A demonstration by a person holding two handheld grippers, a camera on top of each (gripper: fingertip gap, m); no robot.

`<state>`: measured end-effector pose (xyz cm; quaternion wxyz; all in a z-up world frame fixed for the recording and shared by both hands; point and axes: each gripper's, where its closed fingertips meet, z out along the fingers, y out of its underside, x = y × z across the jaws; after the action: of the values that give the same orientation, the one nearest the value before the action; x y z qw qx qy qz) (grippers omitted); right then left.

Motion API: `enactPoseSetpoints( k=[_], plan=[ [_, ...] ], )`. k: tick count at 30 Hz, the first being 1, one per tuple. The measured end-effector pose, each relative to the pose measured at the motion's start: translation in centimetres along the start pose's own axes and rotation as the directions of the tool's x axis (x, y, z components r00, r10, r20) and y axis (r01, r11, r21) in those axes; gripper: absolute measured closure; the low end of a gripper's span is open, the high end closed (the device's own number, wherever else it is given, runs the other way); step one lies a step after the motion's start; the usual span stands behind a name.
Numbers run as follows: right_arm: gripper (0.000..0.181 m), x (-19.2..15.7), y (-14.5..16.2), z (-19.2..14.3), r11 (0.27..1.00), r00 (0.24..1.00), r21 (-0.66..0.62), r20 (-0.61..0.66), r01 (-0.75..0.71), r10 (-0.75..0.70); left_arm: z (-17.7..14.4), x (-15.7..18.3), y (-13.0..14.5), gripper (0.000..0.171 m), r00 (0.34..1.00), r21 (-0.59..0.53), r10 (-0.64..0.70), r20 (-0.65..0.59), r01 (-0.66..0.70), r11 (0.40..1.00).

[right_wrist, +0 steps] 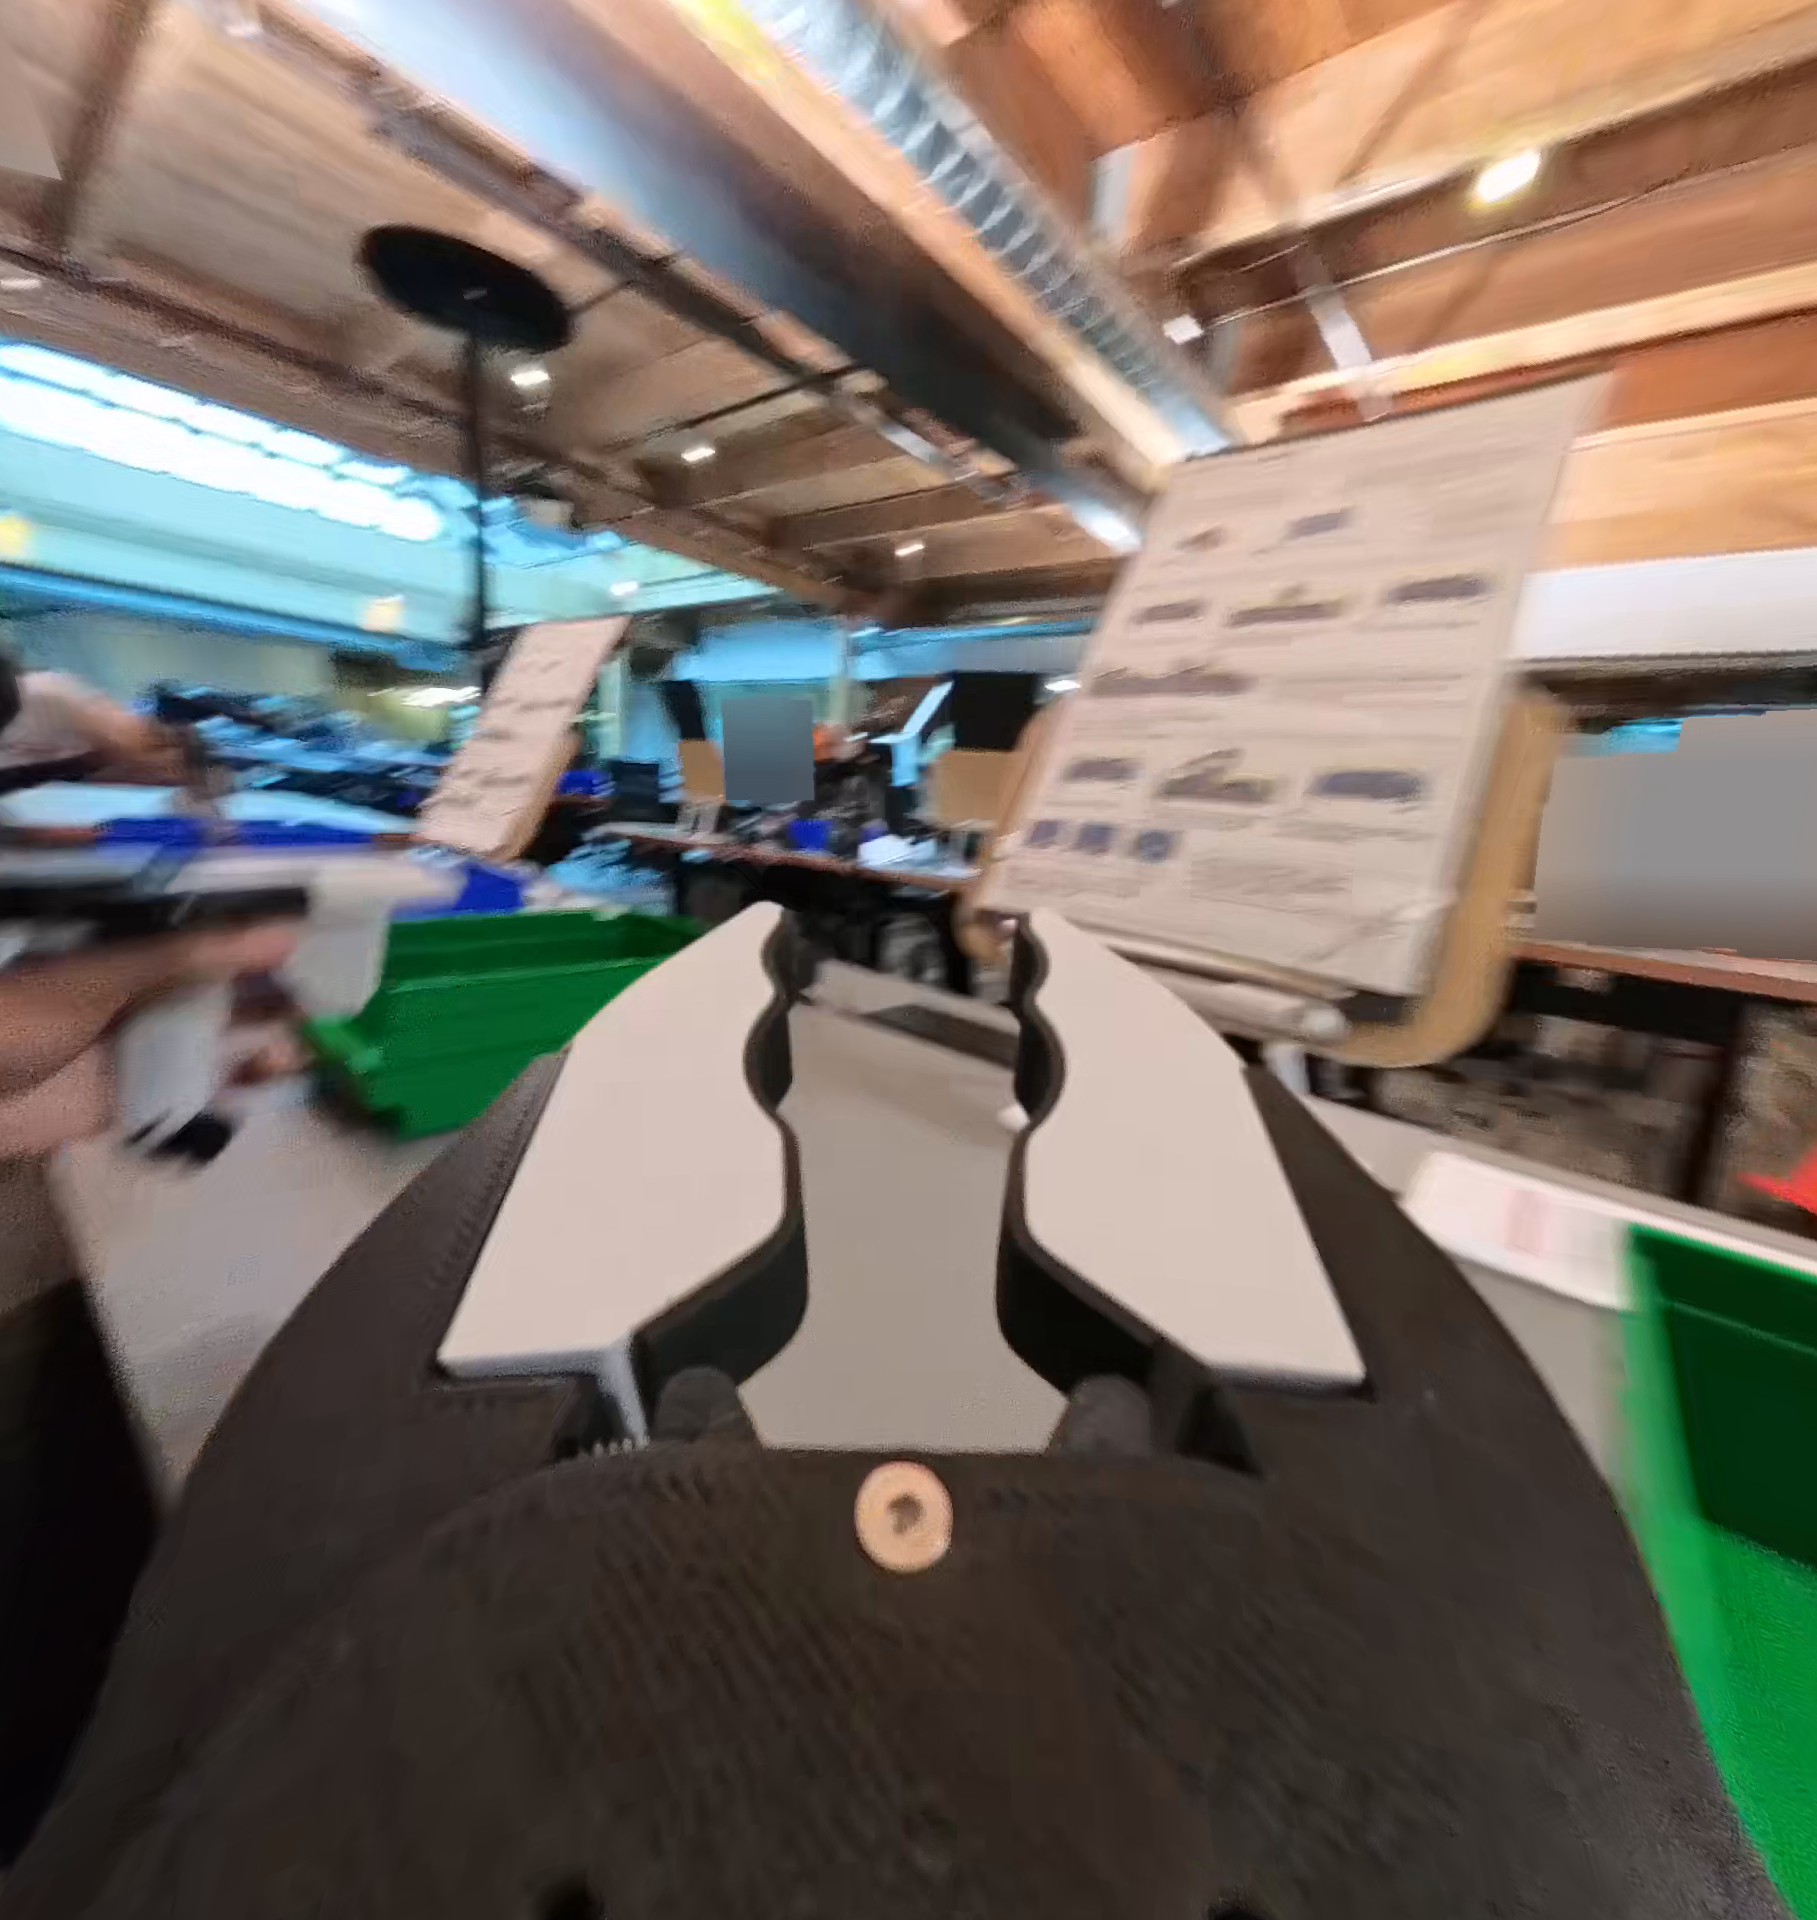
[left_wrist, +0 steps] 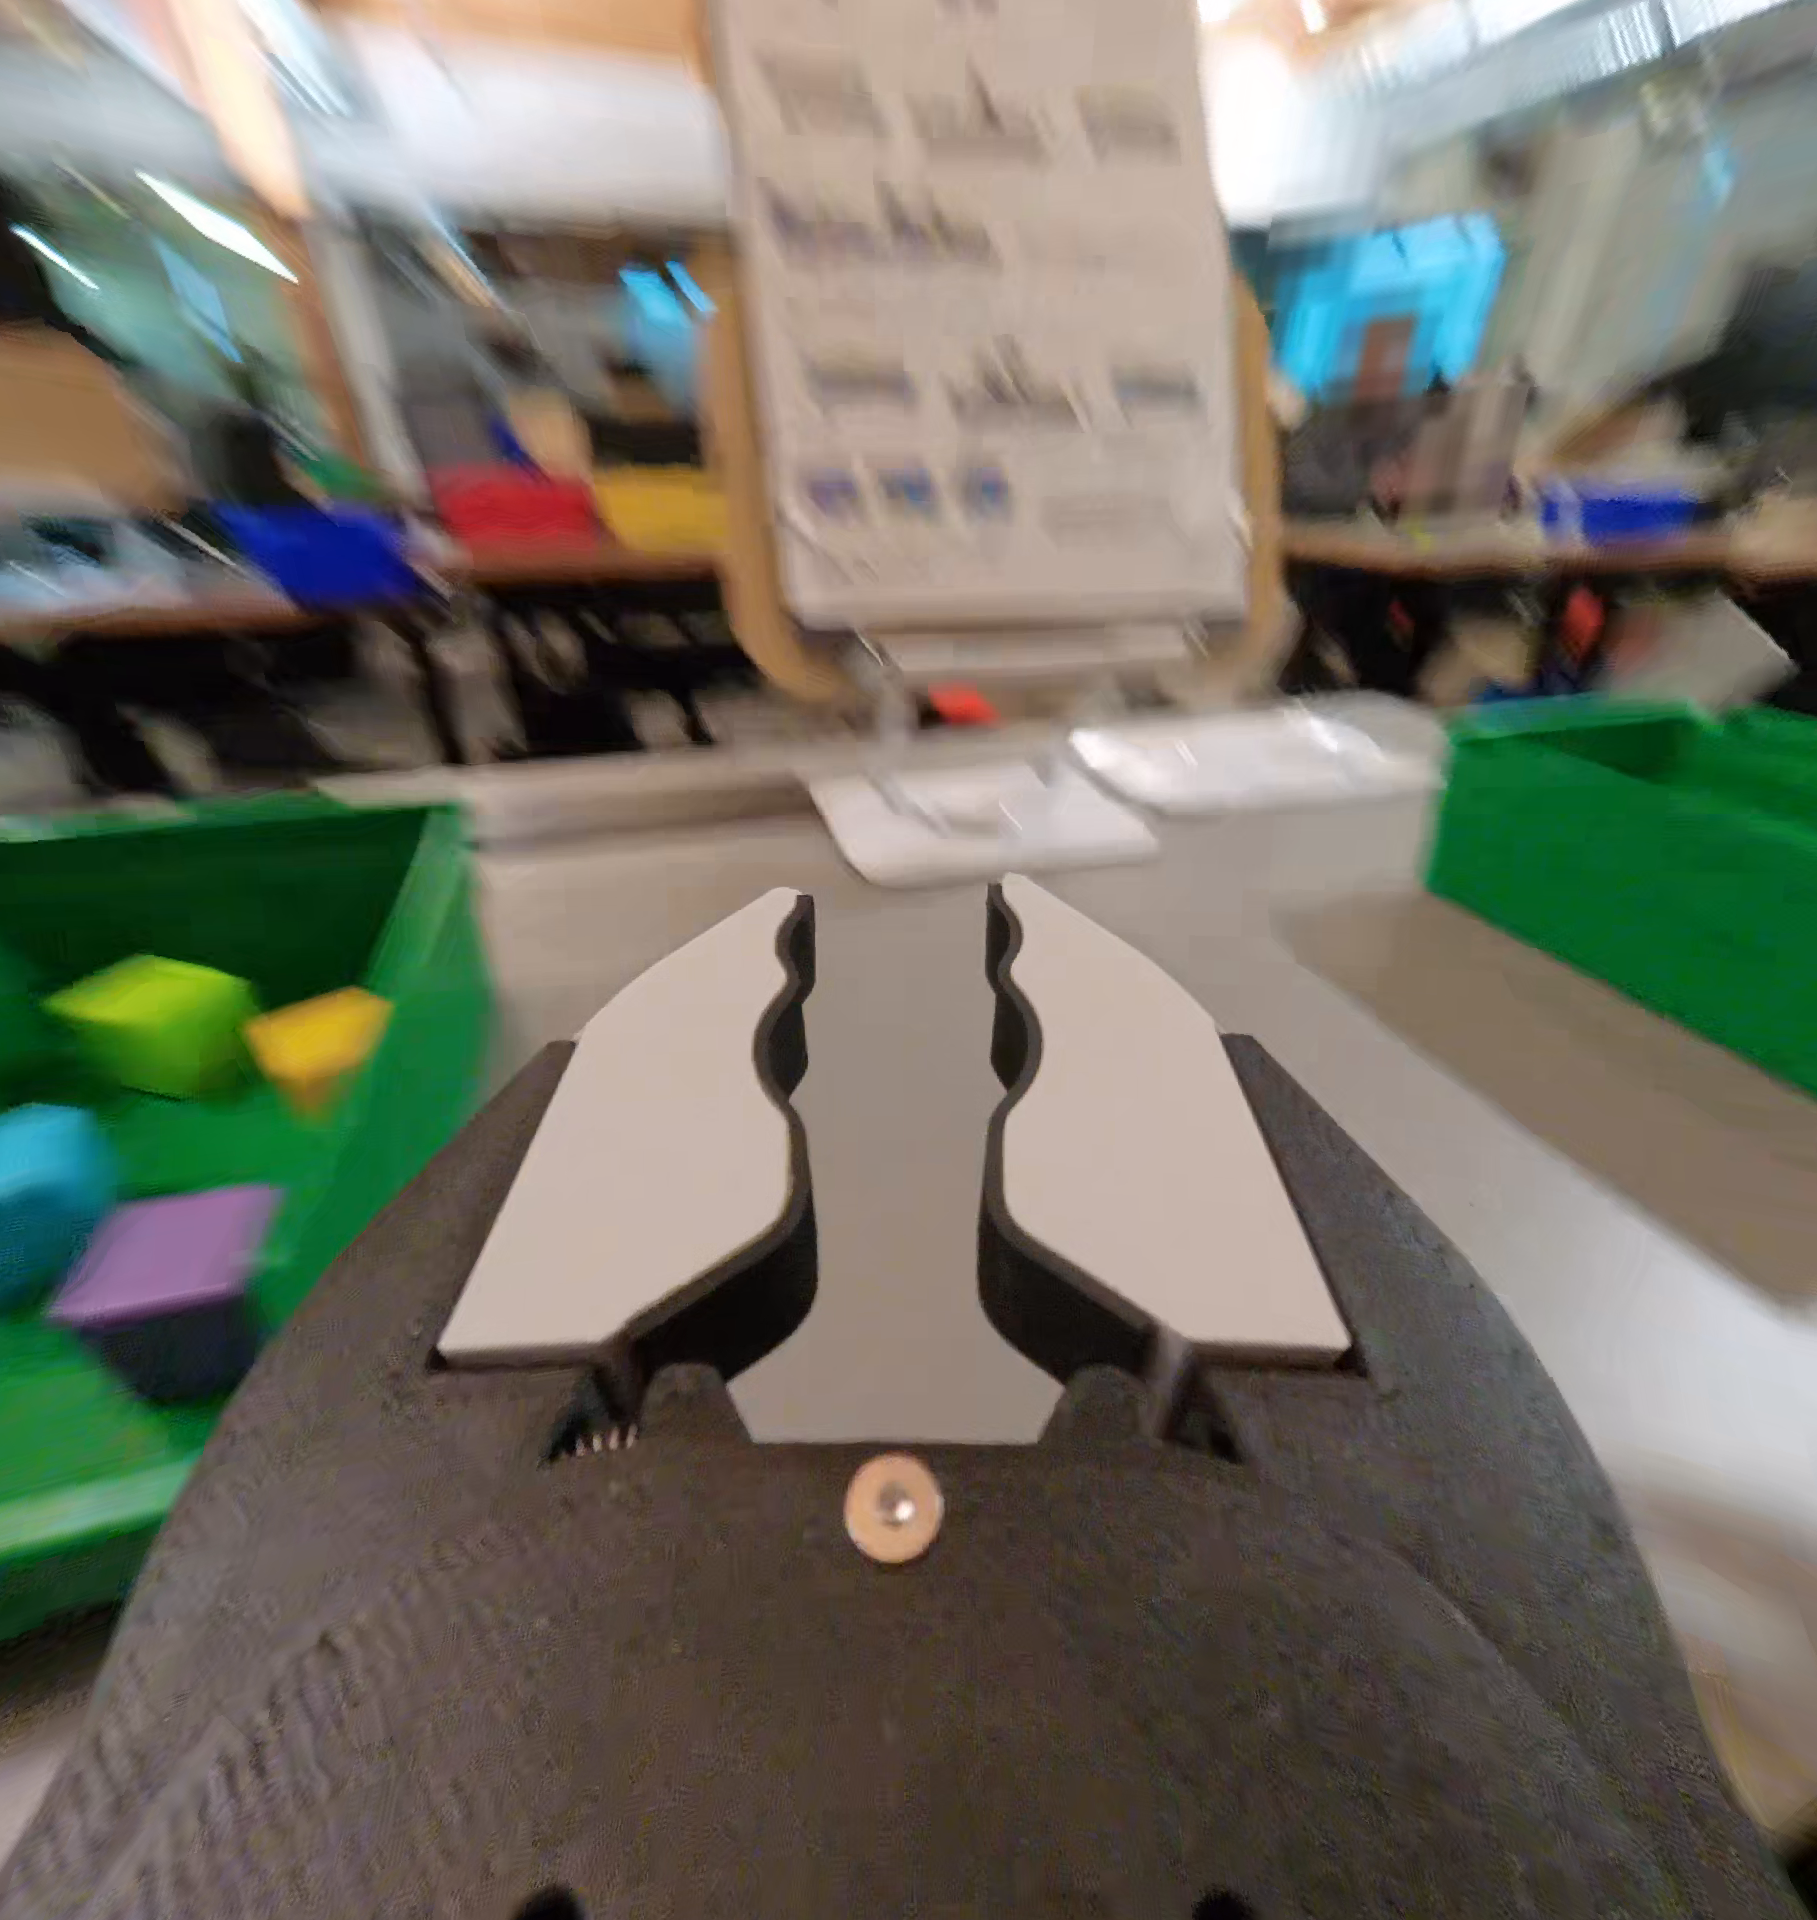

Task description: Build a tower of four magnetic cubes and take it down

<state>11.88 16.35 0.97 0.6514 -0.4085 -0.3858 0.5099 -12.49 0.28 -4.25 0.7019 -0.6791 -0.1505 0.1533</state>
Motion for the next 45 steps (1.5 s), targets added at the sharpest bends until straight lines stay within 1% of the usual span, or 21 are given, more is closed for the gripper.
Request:
enactPoseSetpoints(
  k=[2, 5, 8, 11, 13, 14, 15, 17, 18, 20, 22, 24, 28, 30, 33, 35, 38, 40, 42, 44, 45],
  plan=[
    [0.133, -4.4, 3.2, 1.2, 0.994, 0.989, -0.101, 0.147, 0.047, -0.032, -2.1, -4.6, -3.4, 0.138, 0.989, 0.141, -0.018, 0.149, -0.003, 0.990],
    [0.127, -6.6, 6.1, 1.7, 0.952, 0.963, -0.221, 0.212, 0.213, -0.166, -4.3, -10.9, -3.1, 0.135, 0.959, 0.118, -0.097, 0.266, 0.067, 0.991],
    [0.131, -6.2, 6.1, 1.4, 0.964, 0.978, -0.236, 0.195, 0.122, -0.076, -4.7, -15.8, 1.1, 0.126, 0.945, -0.098, -0.058, 0.323, 0.095, 0.991],
    [0.133, -4.6, 6.5, 1.1, 0.965, 0.988, -0.262, 0.151, 0.001, 0.040, -4.0, -19.2, 5.6, 0.112, 0.943, -0.400, 0.024, 0.333, 0.118, 0.909],
    [0.133, -3.5, 7.5, 0.9, 0.953, 0.989, -0.300, 0.118, -0.051, 0.091, -2.8, -19.3, 8.1, 0.102, 0.959, -0.571, -0.032, 0.282, 0.194, 0.797],
    [0.133, -3.0, 8.0, 0.8, 0.945, 0.988, -0.318, 0.102, -0.077, 0.114, -2.1, -19.4, 8.7, 0.099, 0.958, -0.613, -0.062, 0.281, 0.229, 0.756],
    [0.134, -2.6, 8.3, 0.8, 0.938, 0.987, -0.331, 0.087, -0.102, 0.138, -1.0, -19.8, 8.8, 0.101, 0.954, -0.616, -0.072, 0.290, 0.244, 0.749],
    [0.134, -2.0, 8.8, 0.8, 0.928, 0.984, -0.347, 0.057, -0.139, 0.168, 1.0, -20.2, 8.4, 0.128, 0.964, -0.620, -0.036, 0.262, 0.197, 0.759],
    [0.134, -1.8, 9.0, 0.8, 0.925, 0.985, -0.352, 0.046, -0.141, 0.167, 1.5, -20.4, 8.7, 0.132, 0.969, -0.648, 0.007, 0.247, 0.160, 0.744],
    [0.135, -1.4, 9.6, 0.8, 0.922, 0.991, -0.373, 0.035, -0.106, 0.128, 2.0, -21.4, 9.5, 0.125, 0.966, -0.725, 0.098, 0.238, 0.110, 0.680],
    [0.137, -1.1, 10.7, 0.6, 0.906, 0.998, -0.421, 0.021, -0.050, 0.065, 2.4, -21.0, 10.6, 0.115, 0.979, -0.783, 0.053, 0.197, 0.125, 0.609],
    [0.137, -0.9, 11.9, 0.5, 0.884, 0.999, -0.467, 0.016, -0.028, 0.040, 2.8, -20.3, 11.7, 0.115, 0.988, -0.823, -0.020, 0.154, 0.139, 0.550],
    [0.137, -1.2, 12.8, 0.8, 0.868, 0.998, -0.495, 0.013, -0.046, 0.061, 2.1, -21.6, 14.6, 0.111, 0.987, -0.898, 0.049, 0.153, 0.118, 0.424],
    [0.138, -1.3, 13.0, 0.9, 0.864, 0.998, -0.501, 0.021, -0.037, 0.055, 2.4, -21.2, 15.5, 0.118, 0.990, -0.897, -0.004, 0.139, 0.128, 0.422],
    [0.138, -1.4, 13.3, 1.0, 0.860, 0.998, -0.510, 0.031, -0.028, 0.051, 2.1, -21.7, 14.9, 0.118, 0.992, -0.899, 0.009, 0.128, 0.112, 0.423],
    [0.139, -1.6, 13.2, 1.0, 0.860, 0.997, -0.509, 0.037, -0.034, 0.062, 2.3, -22.6, 12.5, 0.118, 0.986, -0.863, 0.028, 0.162, 0.128, 0.488],
    [0.140, -2.0, 12.7, 1.0, 0.866, 0.996, -0.498, 0.049, -0.045, 0.080, 2.3, -22.4, 6.1, 0.118, 0.984, -0.781, 0.044, 0.172, 0.109, 0.615],
    [0.141, -2.3, 12.2, 0.9, 0.872, 0.994, -0.487, 0.061, -0.049, 0.090, 2.5, -19.8, 1.2, 0.118, 0.994, -0.707, 0.061, 0.093, 0.023, 0.706],
    [0.142, -2.6, 11.8, 0.9, 0.877, 0.992, -0.477, 0.071, -0.058, 0.104, 3.1, -15.2, -2.9, 0.118, 0.996, -0.611, 0.078, -0.053, -0.094, 0.786],
    [0.142, -2.9, 11.4, 0.9, 0.881, 0.989, -0.467, 0.077, -0.074, 0.124, 3.7, -9.4, -4.9, 0.118, 0.958, -0.524, 0.126, -0.256, -0.247, 0.815],
    [0.142, -3.0, 11.2, 0.8, 0.883, 0.988, -0.462, 0.080, -0.083, 0.135, 4.0, -6.5, -4.8, 0.118, 0.924, -0.499, 0.149, -0.353, -0.321, 0.805]
  ],
)
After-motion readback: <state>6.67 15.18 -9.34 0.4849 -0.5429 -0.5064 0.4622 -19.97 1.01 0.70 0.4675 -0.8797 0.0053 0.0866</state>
